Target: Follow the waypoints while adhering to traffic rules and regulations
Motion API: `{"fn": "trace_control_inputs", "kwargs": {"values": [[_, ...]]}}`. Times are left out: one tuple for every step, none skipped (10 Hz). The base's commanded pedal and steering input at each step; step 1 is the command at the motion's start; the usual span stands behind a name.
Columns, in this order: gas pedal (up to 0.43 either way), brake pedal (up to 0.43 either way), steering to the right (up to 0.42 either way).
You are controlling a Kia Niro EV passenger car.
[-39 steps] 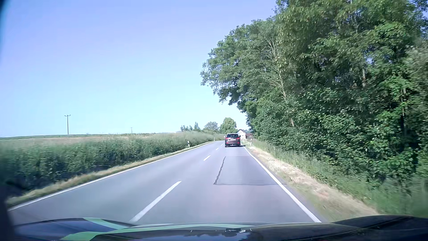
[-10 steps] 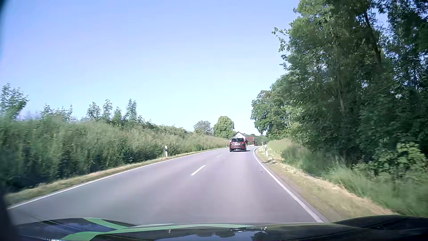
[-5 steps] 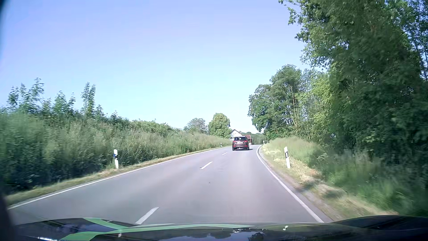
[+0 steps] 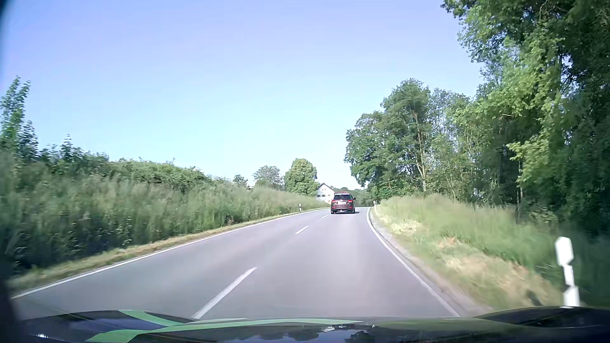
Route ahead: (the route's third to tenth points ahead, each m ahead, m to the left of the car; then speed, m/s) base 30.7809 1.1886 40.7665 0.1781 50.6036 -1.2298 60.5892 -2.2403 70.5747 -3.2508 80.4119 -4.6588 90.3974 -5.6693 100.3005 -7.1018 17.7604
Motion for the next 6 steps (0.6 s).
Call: {"fn": "trace_control_inputs", "kwargs": {"values": [[0.138,0.000,0.020],[0.138,0.000,0.020],[0.150,0.000,0.020],[0.150,0.000,0.019],[0.150,0.000,0.017],[0.118,0.000,0.017]]}}
